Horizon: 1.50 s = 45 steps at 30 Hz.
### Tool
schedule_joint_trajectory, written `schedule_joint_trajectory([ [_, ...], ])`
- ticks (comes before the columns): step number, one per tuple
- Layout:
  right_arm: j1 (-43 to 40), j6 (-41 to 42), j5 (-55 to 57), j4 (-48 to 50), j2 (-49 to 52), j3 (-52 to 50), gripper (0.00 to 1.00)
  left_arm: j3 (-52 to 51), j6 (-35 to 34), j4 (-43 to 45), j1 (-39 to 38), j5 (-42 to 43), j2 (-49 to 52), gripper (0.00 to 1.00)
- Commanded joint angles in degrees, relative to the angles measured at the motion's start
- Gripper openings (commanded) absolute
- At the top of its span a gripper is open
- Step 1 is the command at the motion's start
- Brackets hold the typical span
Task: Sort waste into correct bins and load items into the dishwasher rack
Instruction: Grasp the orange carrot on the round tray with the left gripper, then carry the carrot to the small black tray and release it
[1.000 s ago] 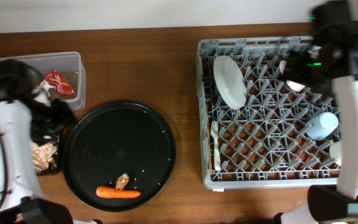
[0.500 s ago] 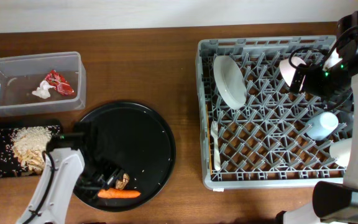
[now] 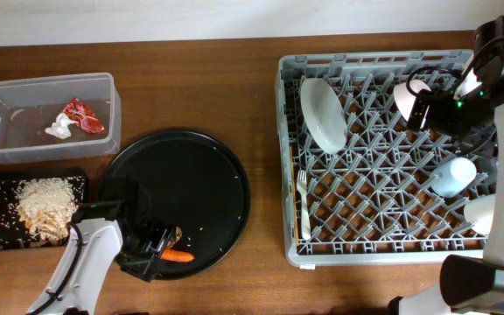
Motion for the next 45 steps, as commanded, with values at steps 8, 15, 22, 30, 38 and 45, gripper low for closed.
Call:
schedule_joint_trajectory([
  [8, -0.2, -0.4, -0.3, -0.1, -0.3, 0.0, 1.00, -2.8, -2.9, 9.2, 0.5, -11.1, 0.1, 0.75],
  [15, -0.2, -0.4, -0.3, -0.3, -0.3, 0.0, 0.99, -3.7, -2.8, 10.5, 0.5, -12.2, 1.3, 0.25],
  [22, -0.2, -0.6, -0.3, -0.3, -0.3, 0.0, 1.00, 2.5, 6.4, 9.1, 0.8, -12.8, 1.3, 0.01],
  [30, -0.2, -0.6, -0.1, -0.5, -0.3, 0.0, 1.00, 30.5, 18.0, -2.8, 1.3, -18.2, 1.3, 0.00],
  [38, -0.2, -0.6, 0.0, -0.5, -0.3, 0.0, 1.00, 32.9, 21.7, 10.1, 11.5, -16.9, 1.8, 0.01],
  [45, -0.2, -0.6, 0.8, -0.4, -0.3, 0.0, 1.00, 34.0, 21.6, 10.3, 29.2, -19.2, 11.1, 0.00],
])
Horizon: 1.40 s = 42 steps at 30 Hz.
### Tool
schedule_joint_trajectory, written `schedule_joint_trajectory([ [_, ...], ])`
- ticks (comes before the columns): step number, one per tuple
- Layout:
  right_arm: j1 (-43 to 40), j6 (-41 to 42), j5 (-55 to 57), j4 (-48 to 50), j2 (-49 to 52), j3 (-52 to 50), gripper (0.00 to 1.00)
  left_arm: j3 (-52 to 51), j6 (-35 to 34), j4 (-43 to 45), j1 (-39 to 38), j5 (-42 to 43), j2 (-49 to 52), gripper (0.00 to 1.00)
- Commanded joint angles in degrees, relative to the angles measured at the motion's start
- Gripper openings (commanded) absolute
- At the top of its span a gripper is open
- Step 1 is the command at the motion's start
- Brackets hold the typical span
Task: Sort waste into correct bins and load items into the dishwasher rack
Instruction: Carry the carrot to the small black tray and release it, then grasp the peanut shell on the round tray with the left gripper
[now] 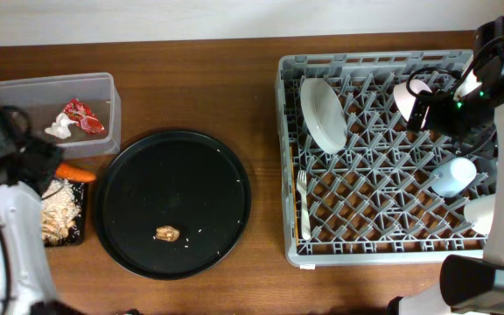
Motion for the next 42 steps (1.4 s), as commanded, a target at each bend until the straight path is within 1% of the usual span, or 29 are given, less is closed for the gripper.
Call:
schedule_joint_trajectory([
  [1, -0.2, -0.4, 0.6, -0.1, -0.3, 0.1, 1.00, 0.9, 0.7, 0.2, 7.6, -1.4, 6.4, 0.00],
  [4, -0.2, -0.3, 0.9, -0.1, -0.3, 0.1, 1.00, 0.9, 0.7, 1.4, 13.2, -1.4, 12.7, 0.00],
  [8, -0.2, -0.4, 1.0, -0.2, -0.3, 0.1, 1.00, 0.9, 0.8, 3.1, 19.6, -1.5, 18.4, 0.00],
  [11, -0.2, -0.4, 1.0, -0.3, -0.3, 0.1, 1.00, 0.9, 1.2, 3.1, 23.1, -1.4, 21.6, 0.00],
  [13, -0.2, -0.3, 1.0, -0.3, -0.3, 0.1, 1.00, 0.9, 1.2, 3.1, 23.7, -1.3, 22.7, 0.00],
  [16, -0.2, -0.4, 1.0, -0.3, -0.3, 0.1, 1.00, 0.9, 1.2, 4.0, 23.7, -1.9, 22.9, 0.15],
  [19, -0.2, -0.4, 1.0, -0.3, -0.3, 0.1, 1.00, 0.9, 1.2, 4.2, 23.7, -1.9, 23.3, 0.17],
  [21, -0.2, -0.4, 1.0, -0.3, -0.3, 0.1, 1.00, 0.9, 1.2, 4.2, 23.7, -1.9, 23.3, 0.22],
  [24, -0.2, -0.4, 1.0, -0.3, -0.3, 0.1, 1.00, 0.9, 1.2, 4.2, 23.7, -1.9, 23.3, 0.23],
  [26, -0.2, -0.4, 1.0, -0.3, -0.3, 0.1, 1.00, 0.9, 1.2, 4.1, 23.7, -1.9, 23.3, 0.29],
  [29, -0.2, -0.4, 1.0, -0.3, -0.3, 0.1, 1.00, 0.9, 1.2, 4.1, 23.7, -1.9, 23.3, 0.30],
  [30, -0.2, -0.3, 1.0, -0.3, -0.3, 0.1, 0.99, 0.9, 1.2, 4.1, 23.7, -1.9, 23.3, 0.34],
  [32, -0.2, -0.4, 1.0, -0.3, -0.3, 0.1, 1.00, 0.9, 1.2, 3.8, 23.7, -1.9, 23.3, 0.36],
  [34, -0.2, -0.3, 1.0, -0.3, -0.3, 0.1, 1.00, 0.9, 1.2, 3.4, 23.7, -1.9, 23.3, 0.45],
  [35, -0.2, -0.4, 1.0, -0.3, -0.3, 0.1, 1.00, 0.9, 1.2, 3.3, 23.7, -1.9, 23.3, 0.47],
  [38, -0.2, -0.3, 1.0, -0.3, -0.3, 0.1, 1.00, 0.8, 1.2, 3.1, 23.7, -1.9, 23.3, 0.48],
  [41, -0.2, -0.4, 1.0, -0.3, -0.3, 0.1, 0.99, 1.0, 1.2, 3.1, 23.7, 1.2, 23.3, 0.53],
  [42, -0.2, -0.4, 1.0, -0.3, -0.3, 0.1, 1.00, 2.0, 2.6, 2.0, 23.5, 2.8, 23.1, 0.54],
])
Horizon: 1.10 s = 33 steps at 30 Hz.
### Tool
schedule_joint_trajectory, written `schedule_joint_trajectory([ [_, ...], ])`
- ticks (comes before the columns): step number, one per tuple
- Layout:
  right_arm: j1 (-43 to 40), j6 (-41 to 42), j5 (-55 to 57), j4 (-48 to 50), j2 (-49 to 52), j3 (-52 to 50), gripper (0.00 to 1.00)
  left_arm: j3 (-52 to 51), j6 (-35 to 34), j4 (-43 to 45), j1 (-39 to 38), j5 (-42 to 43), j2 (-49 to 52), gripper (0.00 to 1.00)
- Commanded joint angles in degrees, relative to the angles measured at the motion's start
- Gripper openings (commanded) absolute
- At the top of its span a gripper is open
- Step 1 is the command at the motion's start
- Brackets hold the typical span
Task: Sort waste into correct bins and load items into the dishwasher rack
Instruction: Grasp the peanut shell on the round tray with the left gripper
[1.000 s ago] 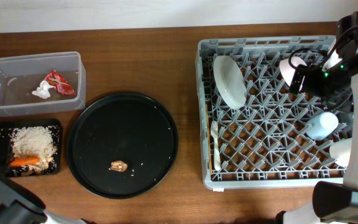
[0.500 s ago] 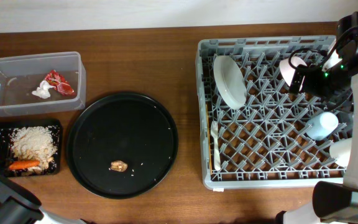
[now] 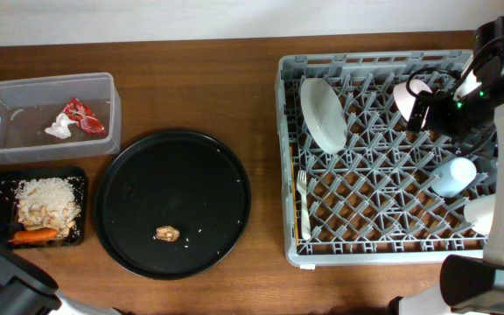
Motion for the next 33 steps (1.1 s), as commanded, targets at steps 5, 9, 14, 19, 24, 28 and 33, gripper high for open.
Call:
schedule_joint_trajectory([
  [5, -0.2, 0.0, 0.9, -0.3, -0.3, 0.1, 1.00, 6.4, 4.4, -7.4, -7.6, 3.1, -5.9, 0.57],
  [9, -0.2, 0.0, 0.9, -0.3, -0.3, 0.1, 1.00, 5.9, 4.3, -22.7, -23.7, 3.4, -8.7, 0.58],
  [14, -0.2, 0.0, 0.9, -0.3, -0.3, 0.1, 1.00, -4.3, 1.3, -22.1, -44.6, 10.1, -8.6, 0.64],
  [19, 0.2, -0.3, 0.9, -0.3, -0.3, 0.1, 1.00, -13.3, -6.7, -14.3, -53.2, 11.8, -8.6, 0.69],
  [24, -0.2, -0.4, 0.9, -0.3, -0.3, 0.1, 1.00, -18.0, -9.0, -11.0, -54.2, 11.7, -8.6, 0.68],
  [28, -0.2, -0.4, 0.9, -0.3, -0.3, 0.1, 1.00, -19.9, -9.2, -9.2, -54.2, 12.2, -8.6, 0.67],
  [33, -0.2, -0.4, 0.9, -0.3, -0.3, 0.1, 1.00, -19.9, -9.1, -9.5, -54.2, 12.2, -8.6, 0.34],
])
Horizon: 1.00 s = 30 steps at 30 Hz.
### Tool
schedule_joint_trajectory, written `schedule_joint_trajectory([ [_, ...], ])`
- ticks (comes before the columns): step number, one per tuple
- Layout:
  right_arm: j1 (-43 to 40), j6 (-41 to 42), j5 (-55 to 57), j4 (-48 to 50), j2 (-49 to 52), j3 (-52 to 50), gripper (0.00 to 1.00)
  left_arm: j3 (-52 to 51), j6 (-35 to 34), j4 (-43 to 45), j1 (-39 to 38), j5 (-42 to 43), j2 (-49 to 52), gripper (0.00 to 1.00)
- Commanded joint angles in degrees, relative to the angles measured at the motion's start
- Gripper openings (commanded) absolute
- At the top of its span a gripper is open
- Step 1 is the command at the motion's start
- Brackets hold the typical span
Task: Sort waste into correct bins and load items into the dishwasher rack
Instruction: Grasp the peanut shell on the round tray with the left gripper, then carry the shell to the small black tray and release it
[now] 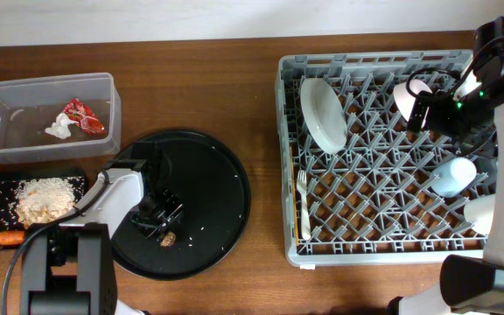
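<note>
On the black round plate (208,175), a small brown food scrap (170,237) lies near the front edge. My left gripper (161,222) hovers just above and behind the scrap, its fingers apart and nothing between them. An orange carrot piece (11,237) rests in the black tray, next to a heap of rice (44,199). The clear bin (46,87) holds a red wrapper (84,115) and white paper. At the far corner of the grey dishwasher rack (287,157), my right gripper (423,111) sits against a white cup (409,92); its jaws are hidden.
The rack also holds a white bowl (322,114) on edge, a fork (303,206) along its left side and a pale blue cup (453,175). Bare wooden table lies between plate and rack.
My left arm was almost out of view at the bottom left corner; now its gripper is over the black plate beside the brown scrap. The carrot lies in the black tray. The right arm is unchanged.
First my left gripper held the carrot piece at the plate's front edge. Then it carried the carrot above the black tray. Then the carrot lay in the tray and the arm was withdrawn. Now the gripper is back over the plate at the brown scrap.
</note>
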Motion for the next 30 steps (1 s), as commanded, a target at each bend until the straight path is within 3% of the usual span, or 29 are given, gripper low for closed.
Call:
schedule_joint_trajectory([
  [1, -0.2, -0.2, 0.9, -0.3, -0.3, 0.1, 1.00, -1.0, -0.3, -0.6, -0.2, -0.4, -0.2, 0.26],
  [4, -0.2, -0.2, 0.9, -0.3, -0.3, 0.1, 1.00, -1.0, -0.3, -0.7, -0.2, -0.4, -0.2, 0.01],
  [9, -0.2, -0.2, 0.9, -0.3, -0.3, 0.1, 1.00, 4.5, 4.7, -4.9, 3.5, -0.3, -0.8, 0.01],
  [10, -0.2, -0.2, 0.9, -0.3, -0.3, 0.1, 1.00, 5.9, 6.7, -7.4, 4.2, -0.2, -0.9, 0.10],
  [11, -0.2, -0.2, 0.9, -0.3, -0.3, 0.1, 1.00, 7.0, 9.2, -11.4, 4.6, -0.2, -1.0, 0.35],
  [12, -0.2, -0.2, 1.0, -0.3, -0.3, 0.1, 1.00, 7.0, 11.0, -14.5, 4.5, -0.9, -1.0, 0.50],
  [13, -0.2, -0.2, 0.9, -0.3, -0.3, 0.1, 1.00, 6.6, 11.0, -15.4, 4.5, -2.3, -1.0, 0.57],
  [17, -0.2, -0.2, 0.9, -0.3, -0.3, 0.1, 1.00, 3.7, 12.6, -15.6, 4.3, -4.5, -1.0, 0.63],
  [22, -0.2, -0.2, 0.9, -0.3, -0.3, 0.1, 1.00, -1.6, 15.8, -11.6, 0.2, -2.9, -1.0, 0.63],
  [24, -0.2, -0.2, 0.9, -0.3, -0.3, 0.1, 1.00, -2.4, 15.8, -9.3, -2.0, -1.9, -1.0, 0.47],
  [28, -0.2, -0.2, 0.9, -0.3, -0.3, 0.1, 1.00, -2.6, 15.8, -8.3, -3.2, -2.4, -1.0, 0.02],
  [30, -0.2, -0.2, 0.9, -0.3, -0.3, 0.1, 1.00, -1.7, 15.8, -8.7, -1.2, -3.3, -1.0, 0.00],
])
